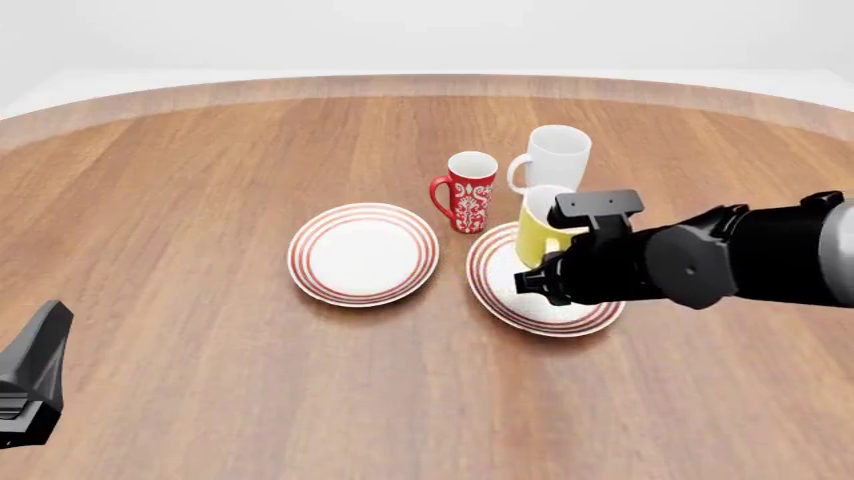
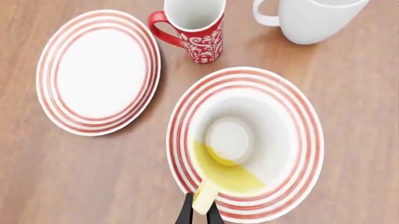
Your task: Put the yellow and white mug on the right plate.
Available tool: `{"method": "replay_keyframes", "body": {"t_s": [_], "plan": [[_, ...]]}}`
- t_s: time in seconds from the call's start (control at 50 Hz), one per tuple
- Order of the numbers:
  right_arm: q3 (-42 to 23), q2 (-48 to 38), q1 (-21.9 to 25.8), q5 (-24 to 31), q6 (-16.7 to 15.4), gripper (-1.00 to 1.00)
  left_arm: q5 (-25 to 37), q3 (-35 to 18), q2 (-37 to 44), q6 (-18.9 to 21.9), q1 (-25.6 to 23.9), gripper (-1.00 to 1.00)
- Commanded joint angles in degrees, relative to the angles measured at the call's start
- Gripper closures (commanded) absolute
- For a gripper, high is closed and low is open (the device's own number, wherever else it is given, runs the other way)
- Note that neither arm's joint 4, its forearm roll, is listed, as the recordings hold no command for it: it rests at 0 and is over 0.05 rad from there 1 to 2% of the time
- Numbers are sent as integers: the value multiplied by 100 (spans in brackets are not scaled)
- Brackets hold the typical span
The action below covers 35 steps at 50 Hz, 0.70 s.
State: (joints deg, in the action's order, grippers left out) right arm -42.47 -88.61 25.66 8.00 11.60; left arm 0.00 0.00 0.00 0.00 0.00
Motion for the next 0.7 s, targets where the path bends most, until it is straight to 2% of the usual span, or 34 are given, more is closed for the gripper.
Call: {"method": "replay_keyframes", "body": {"t_s": [0.02,0.12,0.2,0.7], "plan": [[-20,-150,-55,-117,-3,100,0,0,0,0,0,-100],[-34,-240,-37,-177,20,100,0,0,0,0,0,-100],[-9,-264,-122,-193,-86,100,0,0,0,0,0,-100],[-55,-626,-166,-474,-60,100,0,0,0,0,0,-100]]}}
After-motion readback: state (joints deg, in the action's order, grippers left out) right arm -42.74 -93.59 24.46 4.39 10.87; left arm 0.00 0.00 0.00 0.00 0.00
